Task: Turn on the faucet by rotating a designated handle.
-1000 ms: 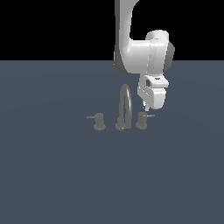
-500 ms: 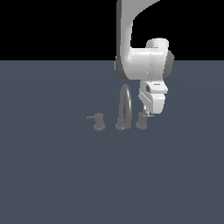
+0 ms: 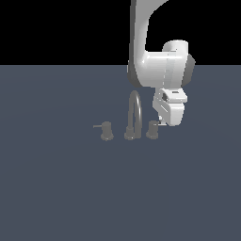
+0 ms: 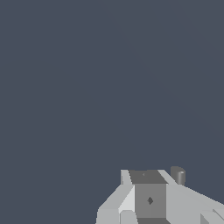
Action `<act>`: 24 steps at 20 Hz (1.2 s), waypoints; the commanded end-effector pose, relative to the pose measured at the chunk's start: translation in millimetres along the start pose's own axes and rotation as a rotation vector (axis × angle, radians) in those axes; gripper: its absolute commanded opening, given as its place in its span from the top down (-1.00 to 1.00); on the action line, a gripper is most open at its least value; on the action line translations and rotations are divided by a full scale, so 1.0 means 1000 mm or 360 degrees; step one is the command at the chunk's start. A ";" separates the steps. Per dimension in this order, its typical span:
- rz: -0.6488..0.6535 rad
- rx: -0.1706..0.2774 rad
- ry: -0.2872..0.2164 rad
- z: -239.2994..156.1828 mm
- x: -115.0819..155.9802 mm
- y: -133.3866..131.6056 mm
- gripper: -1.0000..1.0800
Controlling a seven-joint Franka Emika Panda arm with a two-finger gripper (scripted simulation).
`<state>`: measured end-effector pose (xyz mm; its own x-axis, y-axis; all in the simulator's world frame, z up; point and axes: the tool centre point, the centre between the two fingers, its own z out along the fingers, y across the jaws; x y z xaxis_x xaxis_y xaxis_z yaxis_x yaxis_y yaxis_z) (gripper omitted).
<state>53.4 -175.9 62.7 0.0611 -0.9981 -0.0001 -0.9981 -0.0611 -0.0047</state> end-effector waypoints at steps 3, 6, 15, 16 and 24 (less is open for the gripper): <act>-0.0002 0.0005 0.0000 0.000 0.000 0.004 1.00; 0.0000 0.0001 0.0000 0.000 -0.001 0.013 1.00; 0.0007 -0.0006 0.0000 0.000 -0.003 0.042 1.00; 0.0007 -0.0007 0.0000 0.000 -0.003 0.045 1.00; 0.0011 0.0005 0.0006 0.000 -0.016 0.051 1.00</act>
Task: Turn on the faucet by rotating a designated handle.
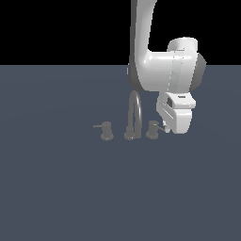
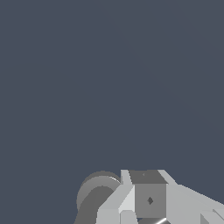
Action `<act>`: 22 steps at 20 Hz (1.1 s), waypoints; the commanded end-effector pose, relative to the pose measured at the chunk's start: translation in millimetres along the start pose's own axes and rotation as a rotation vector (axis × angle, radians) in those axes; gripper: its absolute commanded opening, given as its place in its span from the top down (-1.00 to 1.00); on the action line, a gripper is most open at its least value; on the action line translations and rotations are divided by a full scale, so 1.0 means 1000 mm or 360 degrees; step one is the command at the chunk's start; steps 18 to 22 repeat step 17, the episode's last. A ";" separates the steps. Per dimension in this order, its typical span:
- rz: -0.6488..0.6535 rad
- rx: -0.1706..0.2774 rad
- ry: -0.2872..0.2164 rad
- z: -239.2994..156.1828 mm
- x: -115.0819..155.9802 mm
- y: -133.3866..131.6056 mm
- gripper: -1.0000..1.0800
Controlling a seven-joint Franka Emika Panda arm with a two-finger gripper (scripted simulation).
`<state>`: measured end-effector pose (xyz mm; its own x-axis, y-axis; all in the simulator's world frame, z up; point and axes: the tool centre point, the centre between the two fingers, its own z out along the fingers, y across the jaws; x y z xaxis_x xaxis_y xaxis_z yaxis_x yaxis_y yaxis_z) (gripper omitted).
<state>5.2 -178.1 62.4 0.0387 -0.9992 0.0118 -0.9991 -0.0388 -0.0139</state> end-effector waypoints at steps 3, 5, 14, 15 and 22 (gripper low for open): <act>-0.0026 -0.0015 -0.0016 -0.001 -0.025 0.011 1.00; -0.0027 -0.0019 -0.0018 -0.001 -0.032 0.016 1.00; -0.0017 -0.0020 -0.0015 -0.001 -0.059 0.010 1.00; -0.0023 -0.0021 -0.0017 -0.001 -0.067 0.009 1.00; -0.0027 -0.0022 -0.0019 -0.001 -0.073 0.008 1.00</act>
